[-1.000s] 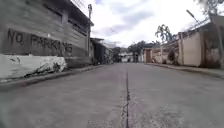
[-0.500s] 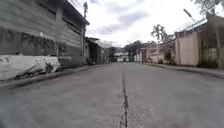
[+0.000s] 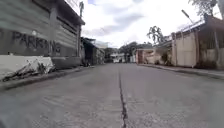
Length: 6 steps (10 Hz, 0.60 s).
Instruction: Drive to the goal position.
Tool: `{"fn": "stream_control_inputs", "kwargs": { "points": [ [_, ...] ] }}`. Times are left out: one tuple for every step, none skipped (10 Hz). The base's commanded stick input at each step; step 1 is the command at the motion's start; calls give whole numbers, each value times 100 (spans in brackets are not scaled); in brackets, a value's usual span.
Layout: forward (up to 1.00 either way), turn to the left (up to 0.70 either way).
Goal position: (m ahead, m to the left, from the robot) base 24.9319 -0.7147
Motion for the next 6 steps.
{"fn": "stream_control_inputs", "kwargs": {
  "points": [
    [54,-31],
    [67,-28],
    [99,-17],
    [100,-17],
    [100,-17],
    [100,-1]
  ]
}}
